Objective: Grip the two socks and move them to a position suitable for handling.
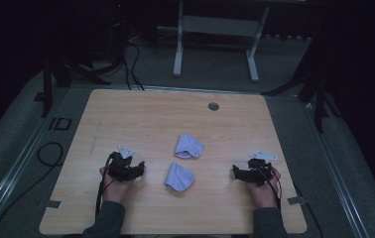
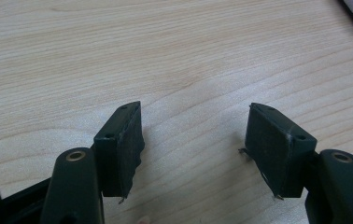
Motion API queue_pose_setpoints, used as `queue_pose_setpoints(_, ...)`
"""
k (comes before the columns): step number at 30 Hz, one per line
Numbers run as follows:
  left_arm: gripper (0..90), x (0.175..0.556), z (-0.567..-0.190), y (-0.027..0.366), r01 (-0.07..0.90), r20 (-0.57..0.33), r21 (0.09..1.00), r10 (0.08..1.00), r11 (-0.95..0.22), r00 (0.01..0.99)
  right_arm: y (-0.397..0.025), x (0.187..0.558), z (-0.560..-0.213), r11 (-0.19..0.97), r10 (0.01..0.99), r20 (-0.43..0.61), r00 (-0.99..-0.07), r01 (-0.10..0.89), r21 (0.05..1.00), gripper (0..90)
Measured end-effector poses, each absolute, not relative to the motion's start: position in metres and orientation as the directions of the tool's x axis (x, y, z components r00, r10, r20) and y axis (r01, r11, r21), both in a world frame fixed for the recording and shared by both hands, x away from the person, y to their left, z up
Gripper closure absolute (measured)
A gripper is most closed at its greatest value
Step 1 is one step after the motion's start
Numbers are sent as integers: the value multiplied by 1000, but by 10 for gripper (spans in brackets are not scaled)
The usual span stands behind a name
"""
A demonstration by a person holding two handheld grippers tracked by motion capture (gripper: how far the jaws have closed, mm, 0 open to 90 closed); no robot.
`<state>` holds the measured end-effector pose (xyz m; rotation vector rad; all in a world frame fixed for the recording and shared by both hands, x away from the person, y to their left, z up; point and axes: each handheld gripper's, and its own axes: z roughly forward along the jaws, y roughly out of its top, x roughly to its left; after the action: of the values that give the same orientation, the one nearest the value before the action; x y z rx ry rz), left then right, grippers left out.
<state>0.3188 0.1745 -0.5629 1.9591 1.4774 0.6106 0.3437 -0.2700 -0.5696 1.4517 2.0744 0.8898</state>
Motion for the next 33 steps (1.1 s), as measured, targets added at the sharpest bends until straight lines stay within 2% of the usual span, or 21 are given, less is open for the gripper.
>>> queue_pose_setpoints(13, 366, 319, -563, 173, 686, 2, 701, 962, -196, 273, -269, 342, -570, 238, 939, -2, -345, 645, 726, 102)
queue_pose_setpoints(16, 362, 319, -563, 172, 685, 2, 702, 962, -196, 273, -269, 341, -569, 245, 934, -3, -357, 637, 731, 149)
queue_pose_setpoints(27, 359, 319, -563, 172, 687, 5, 698, 961, -202, 277, -266, 338, -569, 233, 940, -2, -342, 636, 735, 177)
queue_pose_setpoints(33, 359, 319, -563, 171, 686, 4, 699, 960, -203, 279, -259, 336, -563, 255, 932, -1, -362, 653, 713, 367)
